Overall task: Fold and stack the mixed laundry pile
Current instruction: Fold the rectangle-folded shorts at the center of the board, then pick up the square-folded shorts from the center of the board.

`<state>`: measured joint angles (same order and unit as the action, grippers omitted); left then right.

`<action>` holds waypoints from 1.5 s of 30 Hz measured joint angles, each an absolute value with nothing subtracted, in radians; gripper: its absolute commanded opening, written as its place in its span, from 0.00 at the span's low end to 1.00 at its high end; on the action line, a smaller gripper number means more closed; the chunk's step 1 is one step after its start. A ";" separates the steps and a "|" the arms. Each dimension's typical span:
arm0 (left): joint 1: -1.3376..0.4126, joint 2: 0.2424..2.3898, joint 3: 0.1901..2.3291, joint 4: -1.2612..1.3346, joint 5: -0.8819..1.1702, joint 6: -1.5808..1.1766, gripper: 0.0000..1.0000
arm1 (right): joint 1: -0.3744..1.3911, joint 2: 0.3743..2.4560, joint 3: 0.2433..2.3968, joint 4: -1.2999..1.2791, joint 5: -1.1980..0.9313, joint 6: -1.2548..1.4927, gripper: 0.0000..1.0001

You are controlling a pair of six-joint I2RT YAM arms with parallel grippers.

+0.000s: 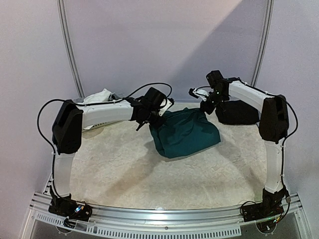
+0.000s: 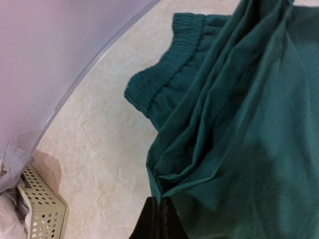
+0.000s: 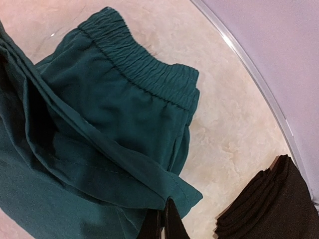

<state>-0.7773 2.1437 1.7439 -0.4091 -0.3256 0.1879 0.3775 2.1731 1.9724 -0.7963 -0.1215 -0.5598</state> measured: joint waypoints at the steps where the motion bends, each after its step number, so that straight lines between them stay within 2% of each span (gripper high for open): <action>1: -0.761 2.168 1.774 -0.400 -0.324 0.186 0.00 | 0.374 2.203 2.003 -0.788 -0.113 -0.551 0.00; 6: -0.698 2.294 1.932 -0.374 -0.312 0.178 0.00 | 0.360 2.320 2.149 -0.751 -0.094 -0.512 0.01; 8: -0.683 2.354 2.006 -0.373 -0.303 0.171 0.03 | 0.353 2.365 2.211 -0.735 -0.088 -0.503 0.08; 13: -0.669 2.473 2.140 -0.385 -0.300 0.145 0.27 | 0.345 2.469 2.319 -0.680 -0.064 -0.483 0.38; 16: -0.667 2.505 2.180 -0.415 -0.305 0.119 0.38 | 0.344 2.516 2.342 -0.675 -0.041 -0.464 0.44; 20: -0.667 2.466 2.130 -0.433 -0.322 0.054 0.46 | 0.334 2.517 2.292 -0.687 -0.041 -0.423 0.48; 27: -0.676 2.103 1.714 -0.376 -0.252 -0.035 0.53 | 0.306 2.242 1.932 -0.677 -0.123 -0.379 0.52; 30: -0.696 1.925 1.566 -0.307 -0.158 0.045 0.55 | 0.301 2.064 1.793 -0.664 -0.197 -0.402 0.53; 33: -0.773 1.843 1.518 -0.289 -0.097 0.220 0.56 | 0.302 1.892 1.668 -0.664 -0.253 -0.431 0.53; 37: -0.889 1.909 1.586 -0.348 -0.031 0.413 0.56 | 0.303 1.757 1.544 -0.671 -0.287 -0.456 0.55; 45: -0.962 2.262 1.924 -0.533 -0.021 0.550 0.56 | 0.303 1.599 1.373 -0.726 -0.298 -0.461 0.56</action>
